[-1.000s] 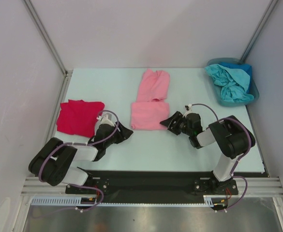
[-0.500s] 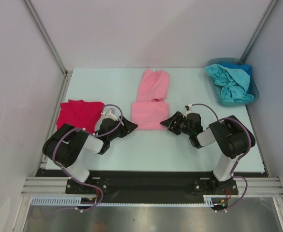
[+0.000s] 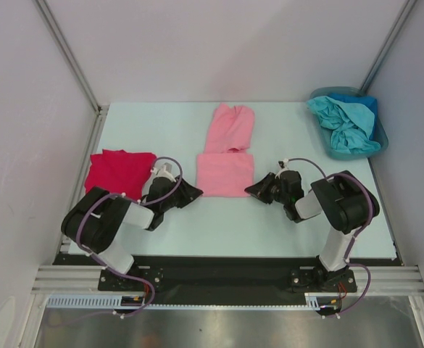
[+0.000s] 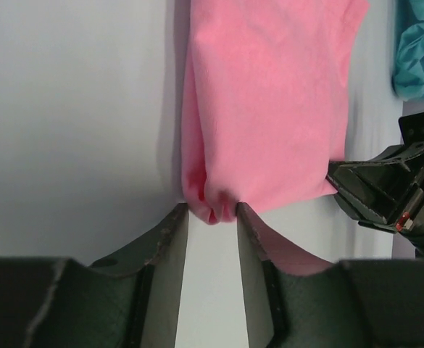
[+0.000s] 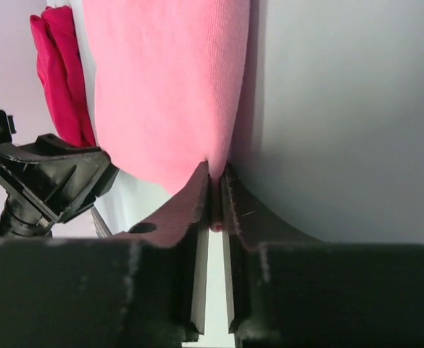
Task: Fold and stack the t-shirts
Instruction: Fold the tshirt
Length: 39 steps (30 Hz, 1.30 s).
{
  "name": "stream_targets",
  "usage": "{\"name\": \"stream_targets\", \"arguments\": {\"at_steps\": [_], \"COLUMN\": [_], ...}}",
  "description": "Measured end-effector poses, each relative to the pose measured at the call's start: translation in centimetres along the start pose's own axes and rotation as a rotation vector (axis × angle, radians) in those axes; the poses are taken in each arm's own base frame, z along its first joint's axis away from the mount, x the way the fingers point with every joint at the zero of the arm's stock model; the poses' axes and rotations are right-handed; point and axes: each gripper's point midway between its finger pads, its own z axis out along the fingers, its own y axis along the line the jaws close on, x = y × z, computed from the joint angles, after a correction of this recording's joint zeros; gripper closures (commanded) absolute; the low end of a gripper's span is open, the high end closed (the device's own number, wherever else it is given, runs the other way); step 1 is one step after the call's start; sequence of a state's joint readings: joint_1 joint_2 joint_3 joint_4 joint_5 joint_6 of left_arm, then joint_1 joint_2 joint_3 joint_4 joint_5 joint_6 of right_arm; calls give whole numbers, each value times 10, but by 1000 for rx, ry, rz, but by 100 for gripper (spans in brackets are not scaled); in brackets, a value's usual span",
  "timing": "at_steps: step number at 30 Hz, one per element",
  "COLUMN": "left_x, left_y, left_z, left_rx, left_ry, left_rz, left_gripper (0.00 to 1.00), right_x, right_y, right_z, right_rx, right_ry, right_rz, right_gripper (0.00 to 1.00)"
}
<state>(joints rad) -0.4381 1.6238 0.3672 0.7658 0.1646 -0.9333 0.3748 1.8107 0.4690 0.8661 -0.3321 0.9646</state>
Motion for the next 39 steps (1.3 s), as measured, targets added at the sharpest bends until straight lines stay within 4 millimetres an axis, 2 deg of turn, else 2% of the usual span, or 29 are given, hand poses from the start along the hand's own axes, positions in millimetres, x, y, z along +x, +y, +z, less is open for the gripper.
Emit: {"name": "stream_targets", "arguments": {"at_steps": [1, 2, 6, 9, 19, 22, 25, 26, 29, 35, 39], "left_x": [1, 1, 2, 2, -3, -1, 2, 3, 7, 6, 3], "left_y": [1, 2, 2, 1, -6, -3, 1, 3, 7, 7, 4], "left_z": [-2, -4, -8, -13, -22, -21, -19, -19, -21, -21, -14], "left_rx": [-4, -8, -13, -10, 4, -2, -11, -14, -20, -18, -8], "left_ry": [2, 2, 5, 1, -13, -8, 1, 4, 8, 4, 1], "left_rz": [-1, 1, 15, 21, 45, 44, 42, 42, 40, 40, 40], "left_gripper": [65, 74, 89, 92, 90, 88, 72, 62, 54, 49, 48], "right_x": [1, 1, 1, 2, 4, 4, 5, 4, 4, 4, 4], "right_y": [-1, -1, -2, -2, -3, -3, -4, -4, -4, -4, -4], "right_z": [0, 0, 0, -1, -5, -6, -7, -7, -7, -7, -7], "right_rx": [1, 1, -2, -3, -2, 3, 8, 8, 8, 8, 8], "right_ry": [2, 3, 4, 2, 2, 4, 7, 7, 7, 7, 7], "right_rz": [3, 5, 6, 7, 10, 10, 9, 10, 10, 10, 10], "right_gripper": [94, 98, 100, 100, 100, 100, 100, 100, 100, 100, 100]}}
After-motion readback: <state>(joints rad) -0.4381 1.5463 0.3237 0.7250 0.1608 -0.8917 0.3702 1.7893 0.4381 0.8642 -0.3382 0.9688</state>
